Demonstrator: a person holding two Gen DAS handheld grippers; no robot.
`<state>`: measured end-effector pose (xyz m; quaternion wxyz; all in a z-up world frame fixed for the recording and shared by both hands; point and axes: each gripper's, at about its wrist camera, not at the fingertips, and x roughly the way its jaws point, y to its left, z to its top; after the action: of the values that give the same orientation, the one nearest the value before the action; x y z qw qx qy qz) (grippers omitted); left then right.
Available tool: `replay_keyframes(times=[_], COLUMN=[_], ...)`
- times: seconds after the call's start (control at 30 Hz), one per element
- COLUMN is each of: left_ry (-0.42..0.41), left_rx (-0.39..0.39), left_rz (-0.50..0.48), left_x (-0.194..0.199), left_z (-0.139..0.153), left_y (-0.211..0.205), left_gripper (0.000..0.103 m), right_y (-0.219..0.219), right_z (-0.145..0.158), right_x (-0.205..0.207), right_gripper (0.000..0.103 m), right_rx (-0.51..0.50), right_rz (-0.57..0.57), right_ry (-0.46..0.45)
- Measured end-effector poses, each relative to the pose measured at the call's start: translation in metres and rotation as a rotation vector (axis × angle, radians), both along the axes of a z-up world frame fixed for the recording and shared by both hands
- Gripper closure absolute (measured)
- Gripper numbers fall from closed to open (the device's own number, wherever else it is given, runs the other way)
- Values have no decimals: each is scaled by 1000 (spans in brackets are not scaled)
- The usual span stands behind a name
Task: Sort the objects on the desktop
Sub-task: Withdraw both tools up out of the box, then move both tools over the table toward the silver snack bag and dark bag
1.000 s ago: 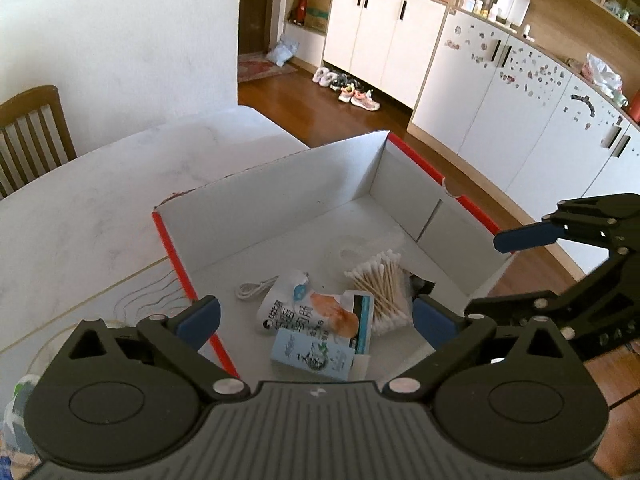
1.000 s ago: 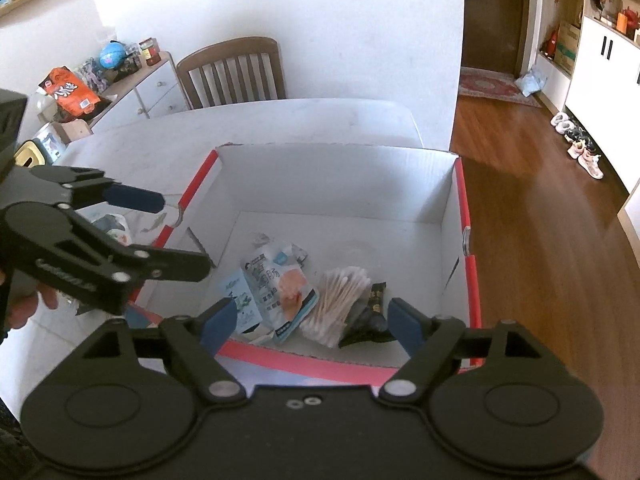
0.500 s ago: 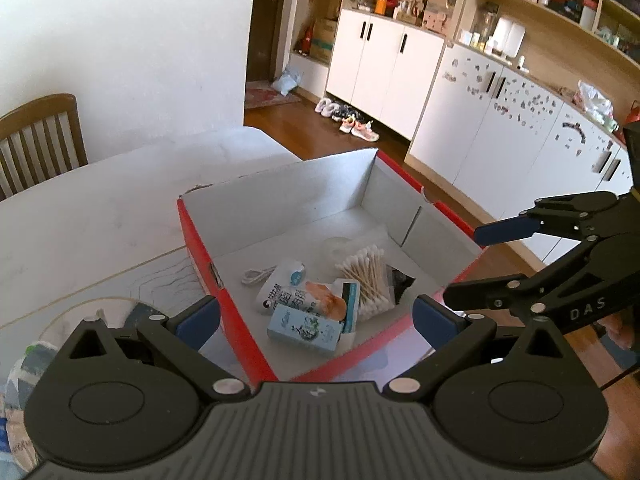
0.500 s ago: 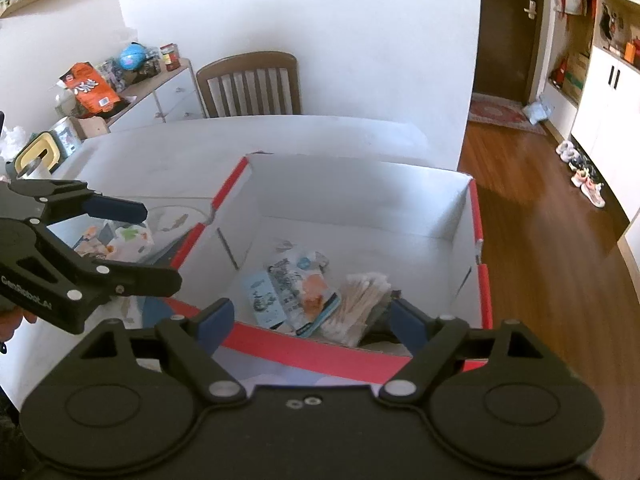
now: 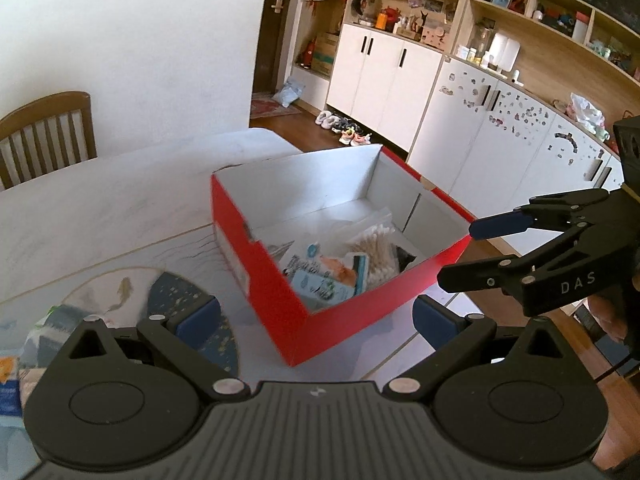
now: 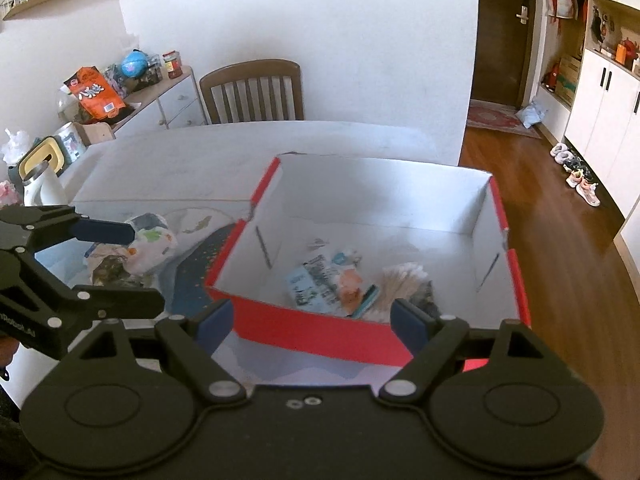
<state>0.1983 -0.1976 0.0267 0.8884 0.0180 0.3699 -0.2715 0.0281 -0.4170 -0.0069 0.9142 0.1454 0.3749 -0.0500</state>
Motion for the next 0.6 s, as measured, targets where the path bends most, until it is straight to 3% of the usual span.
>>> replay_keyframes(times=[0.6], left_ry=[-13], left_rx=[32], left_rz=[59], left_x=[-21], left_z=[-5], left_y=[115], left_gripper=[0], right_y=[92], right_z=[11], right_x=[37], right_gripper=[18], right_rx=[13], right_rz=[28], right_ry=[18])
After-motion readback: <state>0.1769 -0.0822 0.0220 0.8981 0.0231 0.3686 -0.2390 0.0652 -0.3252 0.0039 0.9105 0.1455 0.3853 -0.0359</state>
